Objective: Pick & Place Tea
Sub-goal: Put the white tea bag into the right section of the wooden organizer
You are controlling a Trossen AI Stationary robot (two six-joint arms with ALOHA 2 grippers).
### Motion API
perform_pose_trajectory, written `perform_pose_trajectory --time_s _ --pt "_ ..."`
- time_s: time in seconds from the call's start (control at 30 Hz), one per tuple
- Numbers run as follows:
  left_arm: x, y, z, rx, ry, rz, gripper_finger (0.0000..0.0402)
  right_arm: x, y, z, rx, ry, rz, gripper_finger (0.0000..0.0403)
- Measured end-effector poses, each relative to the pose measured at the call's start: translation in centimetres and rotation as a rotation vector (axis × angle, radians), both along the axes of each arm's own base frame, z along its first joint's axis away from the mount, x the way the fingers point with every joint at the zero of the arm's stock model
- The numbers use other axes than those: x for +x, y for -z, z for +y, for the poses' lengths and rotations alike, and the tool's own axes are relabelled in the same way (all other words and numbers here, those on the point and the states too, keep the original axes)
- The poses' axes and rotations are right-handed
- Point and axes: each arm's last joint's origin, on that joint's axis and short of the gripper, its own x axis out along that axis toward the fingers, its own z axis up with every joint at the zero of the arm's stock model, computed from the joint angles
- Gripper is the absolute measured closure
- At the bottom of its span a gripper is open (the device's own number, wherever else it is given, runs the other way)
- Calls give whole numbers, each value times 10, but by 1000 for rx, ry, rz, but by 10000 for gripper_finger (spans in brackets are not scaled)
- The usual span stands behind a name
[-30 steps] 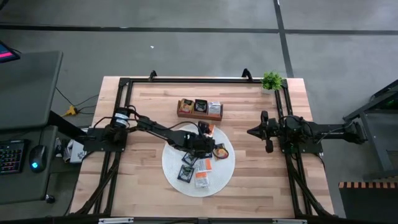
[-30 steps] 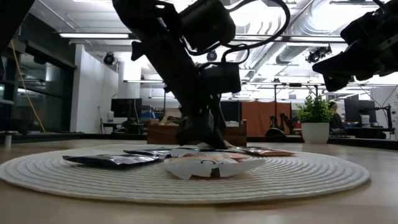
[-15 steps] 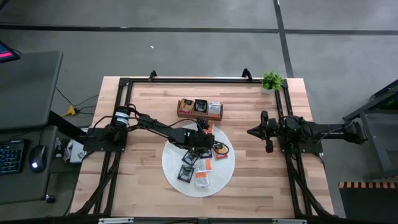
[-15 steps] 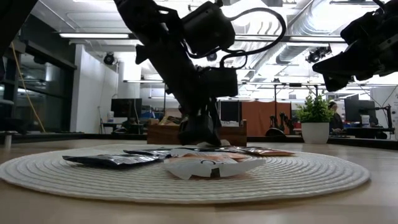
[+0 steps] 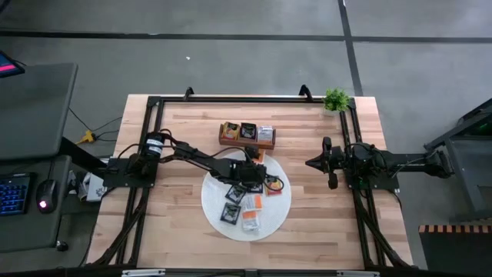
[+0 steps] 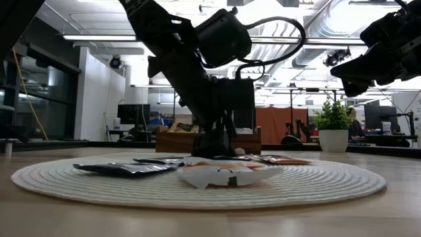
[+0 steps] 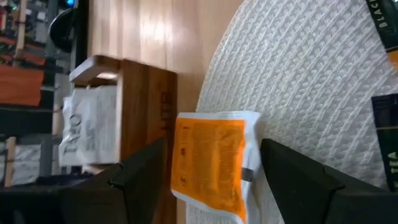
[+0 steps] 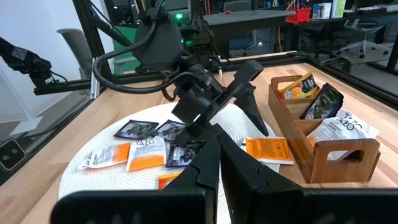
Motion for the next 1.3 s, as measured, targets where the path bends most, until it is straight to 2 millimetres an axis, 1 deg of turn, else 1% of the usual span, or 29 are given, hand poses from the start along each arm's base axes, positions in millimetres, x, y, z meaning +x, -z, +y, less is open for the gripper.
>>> perform_pose_trajectory --time_s 0.17,0.47,0.57,0.63,0.73,0.9,1.07,1.13,1.2,1.3 --pt "-1 0 11 34 -49 4 142 0 0 0 0 -1 0 391" --pt "-1 0 18 67 -79 9 142 0 0 0 0 0 0 391" --pt "-1 0 19 67 -82 10 151 0 0 0 0 0 0 391" --pt "-1 1 20 68 -83 12 168 0 0 0 0 0 0 391" --pt "-1 1 20 68 -83 14 206 0 0 0 0 0 0 391" --pt "-2 2 19 64 -81 25 288 0 0 0 0 0 0 391" --pt "-2 3 19 55 -72 37 380 0 0 0 0 0 0 391" --pt "-3 3 18 50 -67 49 393 0 0 0 0 0 0 391" --pt "-5 3 17 53 -62 63 392 0 0 0 0 0 0 391" --pt "-10 -2 17 61 -59 106 398 0 0 0 0 0 0 391"
